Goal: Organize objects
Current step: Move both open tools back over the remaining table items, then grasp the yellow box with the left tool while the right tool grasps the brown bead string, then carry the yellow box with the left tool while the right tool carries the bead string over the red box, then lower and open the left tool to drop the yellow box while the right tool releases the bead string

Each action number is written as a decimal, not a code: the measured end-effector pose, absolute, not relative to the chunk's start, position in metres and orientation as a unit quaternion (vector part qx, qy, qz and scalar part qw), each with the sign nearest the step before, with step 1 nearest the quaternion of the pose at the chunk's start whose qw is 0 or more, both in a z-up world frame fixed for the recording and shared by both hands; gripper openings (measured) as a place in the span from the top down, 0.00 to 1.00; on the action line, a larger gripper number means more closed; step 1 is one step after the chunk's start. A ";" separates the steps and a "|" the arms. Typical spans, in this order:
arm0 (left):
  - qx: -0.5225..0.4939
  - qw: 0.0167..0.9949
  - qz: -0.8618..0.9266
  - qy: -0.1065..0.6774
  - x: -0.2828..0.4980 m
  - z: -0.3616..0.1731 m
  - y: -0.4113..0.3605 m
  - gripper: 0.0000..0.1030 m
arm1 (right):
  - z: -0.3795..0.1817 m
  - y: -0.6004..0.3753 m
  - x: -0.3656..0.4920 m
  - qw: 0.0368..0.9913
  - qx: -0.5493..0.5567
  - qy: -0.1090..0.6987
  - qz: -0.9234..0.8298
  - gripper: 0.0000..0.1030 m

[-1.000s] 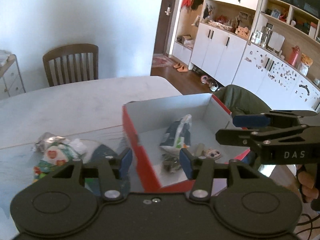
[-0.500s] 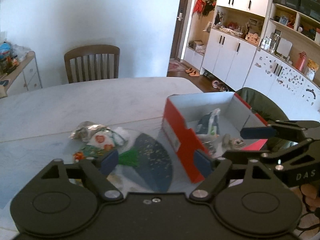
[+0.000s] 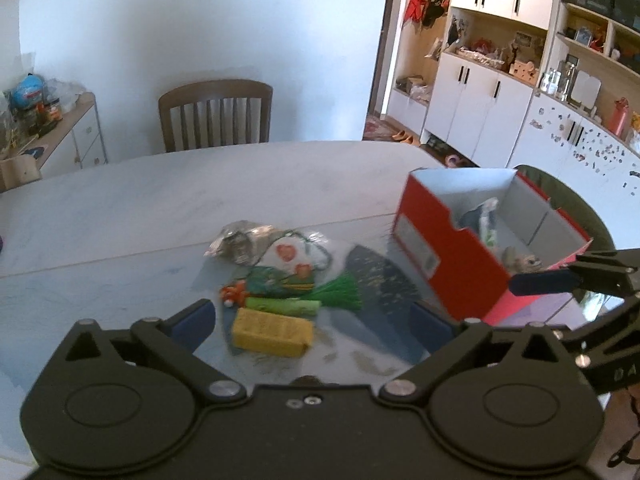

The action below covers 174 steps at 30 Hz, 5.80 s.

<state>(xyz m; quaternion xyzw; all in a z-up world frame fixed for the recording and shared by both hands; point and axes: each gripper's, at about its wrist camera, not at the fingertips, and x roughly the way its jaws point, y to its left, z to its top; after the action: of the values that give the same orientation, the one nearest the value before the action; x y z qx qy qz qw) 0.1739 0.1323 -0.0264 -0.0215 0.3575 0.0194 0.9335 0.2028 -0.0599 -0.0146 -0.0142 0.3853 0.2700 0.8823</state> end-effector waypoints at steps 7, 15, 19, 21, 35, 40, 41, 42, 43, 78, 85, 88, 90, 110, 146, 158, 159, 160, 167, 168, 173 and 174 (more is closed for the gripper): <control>-0.008 0.933 0.017 0.358 0.183 -0.054 0.161 0.00 | -0.043 -0.022 0.208 0.869 -0.042 0.408 0.275 0.23; -0.001 0.920 0.007 0.391 0.204 -0.087 0.171 0.01 | -0.076 0.014 0.218 0.854 -0.078 0.434 0.277 0.23; 0.001 0.918 0.002 0.396 0.212 -0.100 0.173 0.01 | -0.092 0.026 0.225 0.845 -0.085 0.451 0.275 0.23; 0.003 0.917 -0.001 0.398 0.215 -0.105 0.173 0.01 | -0.099 0.030 0.227 0.841 -0.088 0.456 0.277 0.23; 0.036 0.915 -0.022 0.402 0.231 -0.128 0.167 0.18 | -0.126 0.046 0.234 0.828 -0.108 0.479 0.270 0.49; 0.053 0.918 -0.028 0.392 0.230 -0.127 0.162 0.25 | -0.127 0.050 0.234 0.826 -0.116 0.478 0.274 0.61; 0.056 0.918 -0.030 0.391 0.230 -0.127 0.161 0.27 | -0.126 0.051 0.234 0.827 -0.119 0.477 0.274 0.65; 0.057 0.919 -0.030 0.390 0.230 -0.126 0.161 0.28 | -0.126 0.051 0.233 0.827 -0.122 0.476 0.272 0.68; 0.057 0.918 -0.029 0.391 0.231 -0.126 0.161 0.28 | -0.126 0.052 0.233 0.827 -0.124 0.476 0.273 0.68; -0.008 0.908 0.012 0.419 0.210 -0.111 0.164 0.33 | -0.084 0.013 0.212 0.850 -0.062 0.444 0.276 0.91; -0.024 0.916 0.004 0.400 0.199 -0.078 0.153 0.33 | -0.046 -0.020 0.212 0.867 -0.033 0.418 0.269 0.91; -0.028 0.919 0.005 0.394 0.198 -0.066 0.147 0.32 | -0.030 -0.036 0.215 0.873 -0.024 0.409 0.264 0.91; -0.026 0.920 0.007 0.392 0.197 -0.057 0.142 0.32 | -0.021 -0.046 0.216 0.877 -0.019 0.403 0.261 0.91; 0.005 0.929 -0.037 0.368 0.231 -0.010 0.049 0.32 | 0.027 -0.166 0.237 0.908 0.015 0.359 0.217 0.91; 0.056 0.867 -0.084 0.488 0.369 -0.090 -0.126 0.32 | -0.049 -0.298 0.366 0.885 -0.021 0.444 0.142 0.91; 0.051 0.845 -0.060 0.529 0.397 -0.115 -0.129 0.32 | -0.084 -0.291 0.384 0.860 -0.051 0.483 0.157 0.91; 0.052 0.844 -0.059 0.531 0.398 -0.117 -0.129 0.32 | -0.086 -0.290 0.383 0.858 -0.054 0.485 0.160 0.91; 0.051 0.842 -0.058 0.533 0.400 -0.119 -0.128 0.32 | -0.088 -0.290 0.383 0.857 -0.059 0.486 0.161 0.91; 0.045 0.831 -0.055 0.551 0.406 -0.126 -0.124 0.32 | -0.092 -0.290 0.381 0.855 -0.067 0.486 0.170 0.91; 0.046 0.828 -0.056 0.555 0.407 -0.127 -0.125 0.32 | -0.091 -0.291 0.381 0.854 -0.066 0.486 0.172 0.91; 0.051 0.821 -0.057 0.565 0.408 -0.126 -0.126 0.28 | -0.084 -0.296 0.378 0.859 -0.065 0.477 0.177 0.91; 0.052 0.822 -0.056 0.564 0.408 -0.126 -0.125 0.28 | -0.082 -0.297 0.378 0.859 -0.063 0.476 0.178 0.91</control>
<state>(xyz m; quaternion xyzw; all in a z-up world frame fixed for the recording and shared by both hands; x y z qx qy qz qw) 0.4081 -0.1255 -0.1260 0.0519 0.5642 -0.0562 0.8221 0.3783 -0.2966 -0.0825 -0.0628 0.4763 0.1776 0.8589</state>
